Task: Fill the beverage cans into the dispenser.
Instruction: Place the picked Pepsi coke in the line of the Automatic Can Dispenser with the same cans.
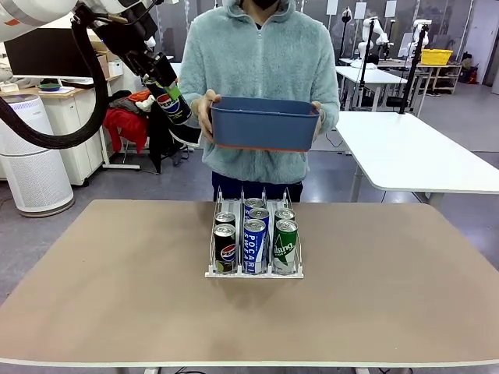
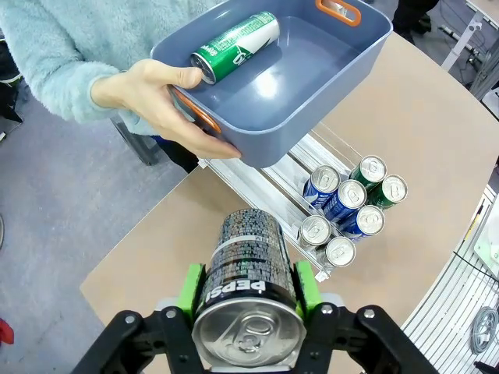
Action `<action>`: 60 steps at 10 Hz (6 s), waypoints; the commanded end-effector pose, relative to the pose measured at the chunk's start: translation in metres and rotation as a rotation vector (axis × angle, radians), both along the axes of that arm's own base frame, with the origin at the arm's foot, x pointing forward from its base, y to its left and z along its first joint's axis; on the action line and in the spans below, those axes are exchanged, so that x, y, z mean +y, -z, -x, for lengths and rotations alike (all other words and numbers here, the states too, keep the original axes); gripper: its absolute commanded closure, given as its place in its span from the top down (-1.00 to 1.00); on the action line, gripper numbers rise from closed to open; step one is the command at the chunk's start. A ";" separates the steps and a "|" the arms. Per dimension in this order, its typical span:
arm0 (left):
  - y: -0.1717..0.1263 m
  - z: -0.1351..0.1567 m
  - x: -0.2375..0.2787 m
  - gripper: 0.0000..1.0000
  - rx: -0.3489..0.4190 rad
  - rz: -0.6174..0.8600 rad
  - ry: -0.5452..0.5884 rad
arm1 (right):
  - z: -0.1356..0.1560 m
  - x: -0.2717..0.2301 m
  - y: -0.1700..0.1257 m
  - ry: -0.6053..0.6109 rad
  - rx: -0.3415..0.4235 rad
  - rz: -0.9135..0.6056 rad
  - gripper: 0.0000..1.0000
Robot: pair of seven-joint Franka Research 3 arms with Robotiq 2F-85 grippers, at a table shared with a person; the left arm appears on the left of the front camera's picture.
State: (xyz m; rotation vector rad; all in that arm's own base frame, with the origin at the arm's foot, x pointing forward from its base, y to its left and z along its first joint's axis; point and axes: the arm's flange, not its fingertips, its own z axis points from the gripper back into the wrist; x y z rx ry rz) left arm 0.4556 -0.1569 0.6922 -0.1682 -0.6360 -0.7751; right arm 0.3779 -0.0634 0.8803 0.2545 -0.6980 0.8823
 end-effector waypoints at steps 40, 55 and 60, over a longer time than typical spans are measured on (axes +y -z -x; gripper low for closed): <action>0.163 0.131 -0.140 0.15 0.063 -0.326 0.018 | 0.001 0.001 0.000 -0.001 0.000 0.001 1.00; 0.207 0.125 -0.159 0.15 -0.006 -0.333 0.219 | 0.001 0.001 0.000 -0.001 0.000 0.001 1.00; 0.220 0.152 -0.168 0.15 0.048 -0.350 0.219 | 0.001 0.001 0.000 -0.001 0.000 0.001 1.00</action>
